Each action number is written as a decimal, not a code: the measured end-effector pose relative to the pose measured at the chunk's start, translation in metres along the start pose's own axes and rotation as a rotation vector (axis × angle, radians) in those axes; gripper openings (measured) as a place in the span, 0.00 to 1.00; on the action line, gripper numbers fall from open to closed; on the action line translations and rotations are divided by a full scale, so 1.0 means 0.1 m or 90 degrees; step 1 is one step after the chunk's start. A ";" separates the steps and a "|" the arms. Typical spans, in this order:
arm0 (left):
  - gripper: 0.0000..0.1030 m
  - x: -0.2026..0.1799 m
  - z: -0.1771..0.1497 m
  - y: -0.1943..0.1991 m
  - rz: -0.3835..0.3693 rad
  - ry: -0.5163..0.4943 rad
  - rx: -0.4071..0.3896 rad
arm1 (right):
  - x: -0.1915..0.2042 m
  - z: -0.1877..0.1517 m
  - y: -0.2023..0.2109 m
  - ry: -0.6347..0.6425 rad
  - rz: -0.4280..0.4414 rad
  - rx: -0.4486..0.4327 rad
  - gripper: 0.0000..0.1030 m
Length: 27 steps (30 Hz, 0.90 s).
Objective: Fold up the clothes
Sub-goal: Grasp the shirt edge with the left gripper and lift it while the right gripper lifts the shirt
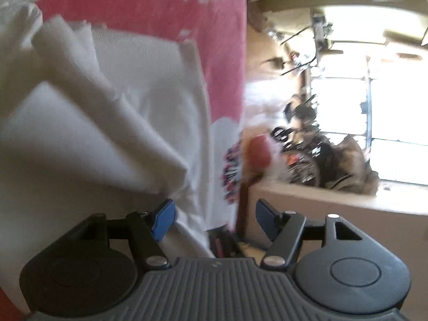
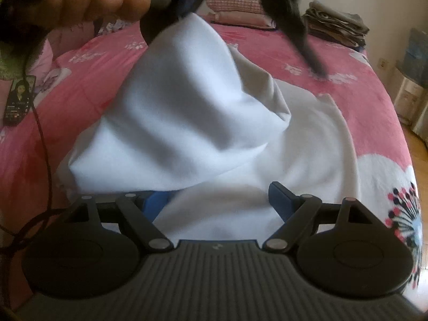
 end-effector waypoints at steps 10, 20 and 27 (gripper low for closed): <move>0.71 -0.01 -0.11 1.19 0.016 -0.084 -0.117 | -0.41 -0.26 0.46 -0.204 0.007 0.008 0.80; 0.77 0.49 -0.64 2.32 0.304 -0.156 -0.238 | -0.59 0.15 0.79 -0.482 0.137 -0.086 0.80; 0.75 0.77 -1.50 1.27 0.409 -0.329 -0.083 | -0.08 0.20 0.71 -0.464 0.124 -0.050 0.80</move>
Point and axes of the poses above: each gripper's, at about its wrist camera, not at the fingertips, and y roughly against the way its jaws point, x to its left, z to its top, the point moved 8 cm from there along -y, roughly the way its jaws point, and after that the axes turned 6 degrees about -y, right-handed, at the moved point
